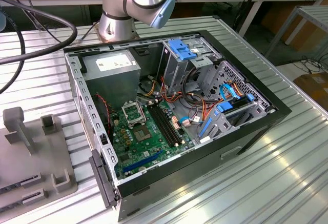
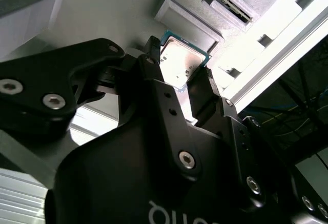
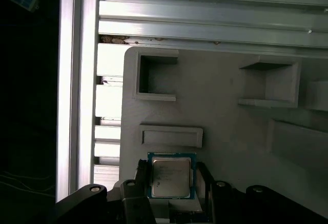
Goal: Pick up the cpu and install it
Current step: 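Pick up the cpu and move it towards the insertion slot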
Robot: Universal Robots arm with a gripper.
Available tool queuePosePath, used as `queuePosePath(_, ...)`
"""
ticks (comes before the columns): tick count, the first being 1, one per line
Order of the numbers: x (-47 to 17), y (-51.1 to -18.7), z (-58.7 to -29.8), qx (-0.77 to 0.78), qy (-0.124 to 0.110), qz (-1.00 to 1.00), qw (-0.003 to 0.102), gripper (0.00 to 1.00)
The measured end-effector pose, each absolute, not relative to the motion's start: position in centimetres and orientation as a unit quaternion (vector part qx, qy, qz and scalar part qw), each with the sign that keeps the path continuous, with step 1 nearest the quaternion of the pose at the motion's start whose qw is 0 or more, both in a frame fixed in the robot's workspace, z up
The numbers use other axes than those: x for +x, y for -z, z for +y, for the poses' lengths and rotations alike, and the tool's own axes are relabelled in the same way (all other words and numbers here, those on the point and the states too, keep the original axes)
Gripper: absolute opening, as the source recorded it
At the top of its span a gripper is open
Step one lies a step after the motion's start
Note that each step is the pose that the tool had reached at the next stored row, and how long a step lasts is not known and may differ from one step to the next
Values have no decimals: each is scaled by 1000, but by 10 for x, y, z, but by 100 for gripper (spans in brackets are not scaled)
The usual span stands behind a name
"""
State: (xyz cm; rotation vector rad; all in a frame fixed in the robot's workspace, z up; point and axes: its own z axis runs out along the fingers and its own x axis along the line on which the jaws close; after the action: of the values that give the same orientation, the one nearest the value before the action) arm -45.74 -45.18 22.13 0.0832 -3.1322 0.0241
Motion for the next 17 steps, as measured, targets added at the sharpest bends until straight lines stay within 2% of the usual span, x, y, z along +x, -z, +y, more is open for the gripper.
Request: queuePosePath(17, -457, -229, -452, 27, -8, -1000, 4, 47)
